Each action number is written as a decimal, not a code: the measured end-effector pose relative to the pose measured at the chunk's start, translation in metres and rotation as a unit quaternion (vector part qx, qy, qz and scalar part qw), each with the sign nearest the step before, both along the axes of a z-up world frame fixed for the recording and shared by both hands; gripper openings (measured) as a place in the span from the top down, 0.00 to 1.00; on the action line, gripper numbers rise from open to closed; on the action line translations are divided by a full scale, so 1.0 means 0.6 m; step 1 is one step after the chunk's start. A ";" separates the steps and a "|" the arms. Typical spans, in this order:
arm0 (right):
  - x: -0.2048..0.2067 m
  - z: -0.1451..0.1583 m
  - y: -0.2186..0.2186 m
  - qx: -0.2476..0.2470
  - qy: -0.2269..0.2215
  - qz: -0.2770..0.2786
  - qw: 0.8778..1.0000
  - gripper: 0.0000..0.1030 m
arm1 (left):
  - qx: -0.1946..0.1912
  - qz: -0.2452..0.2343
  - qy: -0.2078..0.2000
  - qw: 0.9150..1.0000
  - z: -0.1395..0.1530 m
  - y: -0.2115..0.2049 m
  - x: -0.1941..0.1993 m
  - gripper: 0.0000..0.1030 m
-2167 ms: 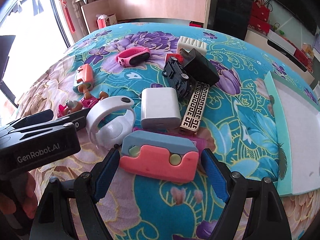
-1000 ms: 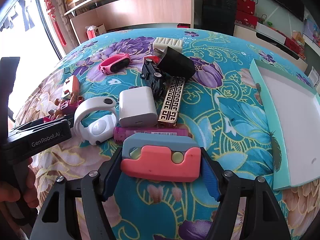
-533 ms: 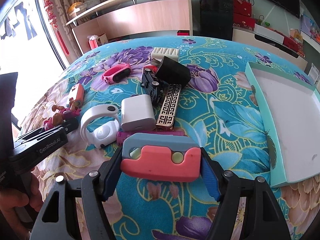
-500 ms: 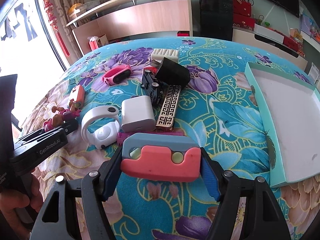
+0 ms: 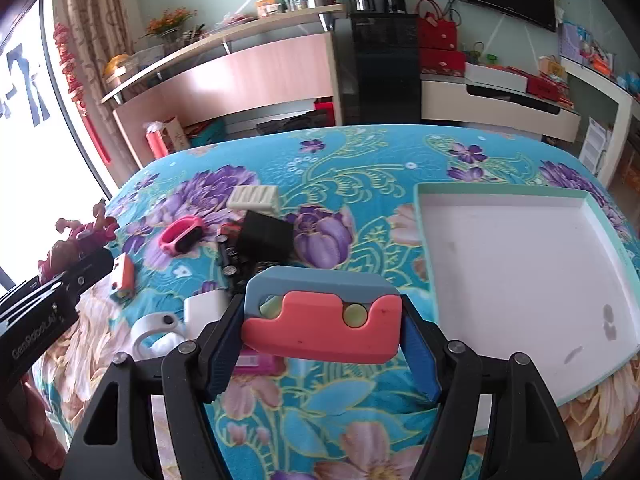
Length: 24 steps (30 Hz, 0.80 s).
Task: Organize rigid objects
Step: 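Carry the phone stand and toy figure into the teal tray and open both grippers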
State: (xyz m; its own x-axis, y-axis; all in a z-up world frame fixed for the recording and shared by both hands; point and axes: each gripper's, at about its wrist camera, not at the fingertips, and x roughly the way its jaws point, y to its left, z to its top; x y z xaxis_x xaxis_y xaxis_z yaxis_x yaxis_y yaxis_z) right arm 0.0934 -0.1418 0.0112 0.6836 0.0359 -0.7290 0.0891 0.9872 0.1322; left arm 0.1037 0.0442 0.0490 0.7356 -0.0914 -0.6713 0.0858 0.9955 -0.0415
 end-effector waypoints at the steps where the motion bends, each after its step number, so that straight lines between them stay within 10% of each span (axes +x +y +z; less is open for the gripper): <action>1: 0.003 0.003 -0.017 0.000 0.000 -0.012 1.000 0.29 | 0.000 -0.011 0.001 1.000 0.001 -0.020 0.004 0.61; 24: -0.033 -0.009 -0.388 -0.058 0.039 -0.256 0.964 0.29 | 0.051 -0.198 0.054 0.977 -0.052 -0.426 0.047 0.61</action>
State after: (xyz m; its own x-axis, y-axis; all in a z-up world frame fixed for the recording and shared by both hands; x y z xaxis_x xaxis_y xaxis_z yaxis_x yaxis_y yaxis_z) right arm 0.0733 -0.3744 0.0057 0.5328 -0.3770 -0.7576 0.5743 0.8186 -0.0035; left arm 0.1319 -0.2116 0.0176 0.5806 -0.2827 -0.7636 0.4650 0.8849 0.0259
